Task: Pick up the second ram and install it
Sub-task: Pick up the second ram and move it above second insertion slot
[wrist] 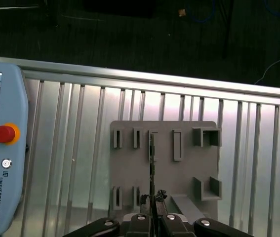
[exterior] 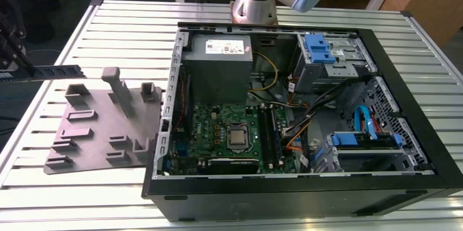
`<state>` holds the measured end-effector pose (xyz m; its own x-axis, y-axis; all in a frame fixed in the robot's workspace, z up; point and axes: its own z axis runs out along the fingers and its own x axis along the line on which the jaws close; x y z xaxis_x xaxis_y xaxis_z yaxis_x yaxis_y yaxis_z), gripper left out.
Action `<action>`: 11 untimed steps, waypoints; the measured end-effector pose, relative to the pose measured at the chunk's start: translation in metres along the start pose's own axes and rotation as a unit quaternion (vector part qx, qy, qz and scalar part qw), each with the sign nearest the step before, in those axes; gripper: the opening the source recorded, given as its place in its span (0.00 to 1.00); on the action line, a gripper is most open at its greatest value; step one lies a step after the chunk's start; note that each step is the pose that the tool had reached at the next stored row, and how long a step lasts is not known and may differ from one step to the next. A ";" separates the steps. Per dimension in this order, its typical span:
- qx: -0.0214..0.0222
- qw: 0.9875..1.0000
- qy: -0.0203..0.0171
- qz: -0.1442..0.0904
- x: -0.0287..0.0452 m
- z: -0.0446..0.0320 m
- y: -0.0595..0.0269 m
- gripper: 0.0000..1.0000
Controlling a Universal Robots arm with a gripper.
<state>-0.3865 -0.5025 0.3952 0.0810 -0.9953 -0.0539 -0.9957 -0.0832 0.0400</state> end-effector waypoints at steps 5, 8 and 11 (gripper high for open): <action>0.000 1.000 0.000 0.000 0.0000 -0.0001 0.0000 0.11; 0.000 1.000 0.000 0.000 0.0001 -0.0001 0.0000 0.11; 0.000 1.000 0.000 0.000 0.0003 -0.0002 -0.0025 0.11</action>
<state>-0.3839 -0.5026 0.3953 0.0806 -0.9953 -0.0536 -0.9958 -0.0828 0.0401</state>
